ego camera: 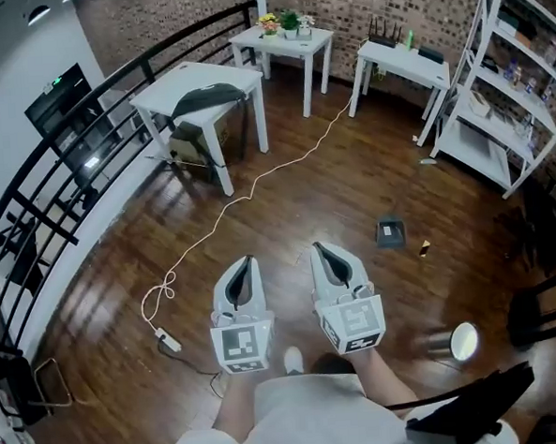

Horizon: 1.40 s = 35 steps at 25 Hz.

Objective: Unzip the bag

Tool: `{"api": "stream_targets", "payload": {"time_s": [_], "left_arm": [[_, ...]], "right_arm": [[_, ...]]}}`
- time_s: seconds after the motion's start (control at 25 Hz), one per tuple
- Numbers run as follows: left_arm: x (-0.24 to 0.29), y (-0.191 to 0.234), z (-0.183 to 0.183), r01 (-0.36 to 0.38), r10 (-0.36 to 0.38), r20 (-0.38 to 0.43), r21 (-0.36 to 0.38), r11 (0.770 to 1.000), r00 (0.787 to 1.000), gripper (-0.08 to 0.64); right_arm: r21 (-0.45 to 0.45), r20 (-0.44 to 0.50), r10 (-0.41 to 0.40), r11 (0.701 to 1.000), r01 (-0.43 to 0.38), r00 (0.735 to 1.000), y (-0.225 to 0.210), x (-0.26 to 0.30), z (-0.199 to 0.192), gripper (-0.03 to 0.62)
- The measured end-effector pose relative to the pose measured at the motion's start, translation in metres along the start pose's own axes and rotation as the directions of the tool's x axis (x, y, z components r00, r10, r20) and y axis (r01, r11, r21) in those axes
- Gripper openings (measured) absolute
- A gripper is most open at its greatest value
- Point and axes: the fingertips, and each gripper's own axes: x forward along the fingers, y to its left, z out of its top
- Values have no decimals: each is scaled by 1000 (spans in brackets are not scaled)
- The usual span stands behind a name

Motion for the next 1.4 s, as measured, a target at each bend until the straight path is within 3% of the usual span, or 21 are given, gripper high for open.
{"api": "stream_targets", "payload": {"time_s": [0.2, 0.88, 1.12, 1.4], "left_arm": [[28, 16, -6, -35, 35, -21, -9, 999, 999, 17], [218, 47, 5, -194, 194, -1, 22, 981, 981, 17], [246, 62, -11, -223, 225, -54, 28, 974, 973, 17], [301, 118, -23, -219, 220, -57, 21, 976, 974, 17]], "right_arm": [[-9, -17, 68, 998, -68, 998, 2, 37, -2, -11], [-8, 40, 199, 980, -199, 979, -123, 215, 21, -11], [31, -4, 245, 969, -244, 970, -129, 255, 1, -11], [30, -31, 241, 970, -240, 970, -127, 333, -11, -11]]}}
